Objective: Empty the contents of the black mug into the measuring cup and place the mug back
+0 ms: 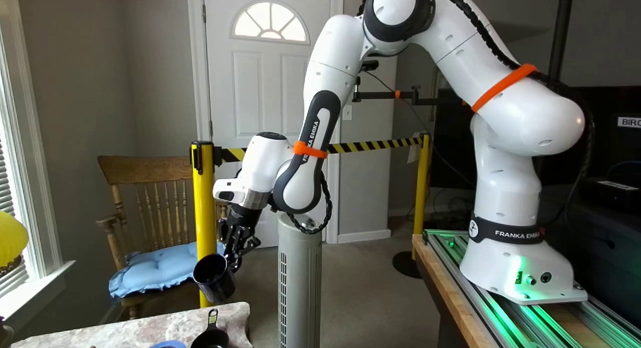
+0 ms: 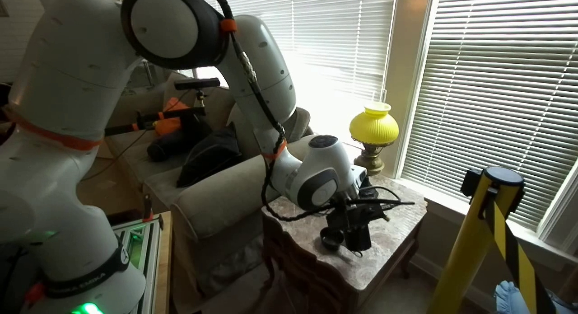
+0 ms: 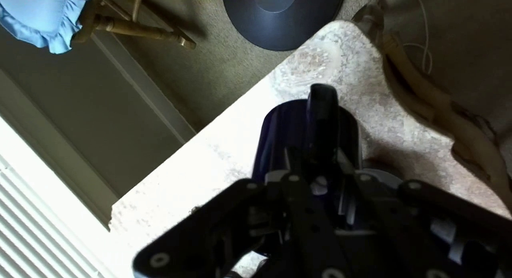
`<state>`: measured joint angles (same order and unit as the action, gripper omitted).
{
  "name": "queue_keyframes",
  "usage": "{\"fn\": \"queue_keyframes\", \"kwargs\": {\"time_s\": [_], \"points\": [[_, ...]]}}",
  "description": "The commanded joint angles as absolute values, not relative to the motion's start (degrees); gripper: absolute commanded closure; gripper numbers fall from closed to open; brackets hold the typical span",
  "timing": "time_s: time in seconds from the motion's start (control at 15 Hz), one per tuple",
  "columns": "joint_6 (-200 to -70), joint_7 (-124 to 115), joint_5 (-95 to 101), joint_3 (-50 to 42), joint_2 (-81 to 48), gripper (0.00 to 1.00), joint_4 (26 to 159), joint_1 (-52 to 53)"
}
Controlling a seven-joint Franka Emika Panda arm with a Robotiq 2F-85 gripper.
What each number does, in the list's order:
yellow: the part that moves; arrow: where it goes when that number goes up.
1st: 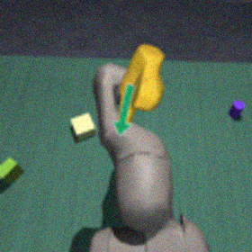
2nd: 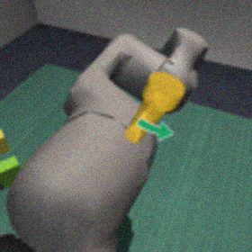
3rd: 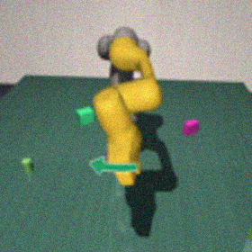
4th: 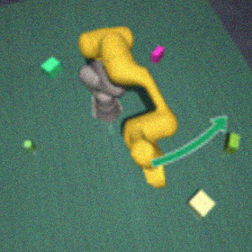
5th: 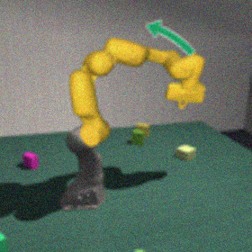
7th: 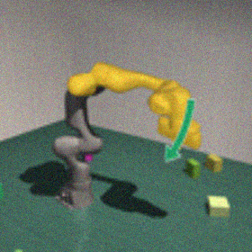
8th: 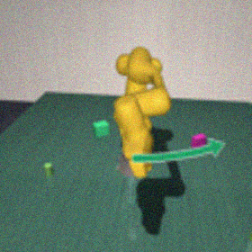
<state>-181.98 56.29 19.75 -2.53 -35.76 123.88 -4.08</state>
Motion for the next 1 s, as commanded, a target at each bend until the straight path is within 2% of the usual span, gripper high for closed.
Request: {"fn": "queue_keyframes", "kwargs": {"time_s": [0.0,0.93], "points": [[-176.4,55.4,23.8,-5.8,-33.3,0.95,123.6,0.9],[-153.8,59.5,35.8,-4.5,-33.2,0.95,116.2,4.8]]}}
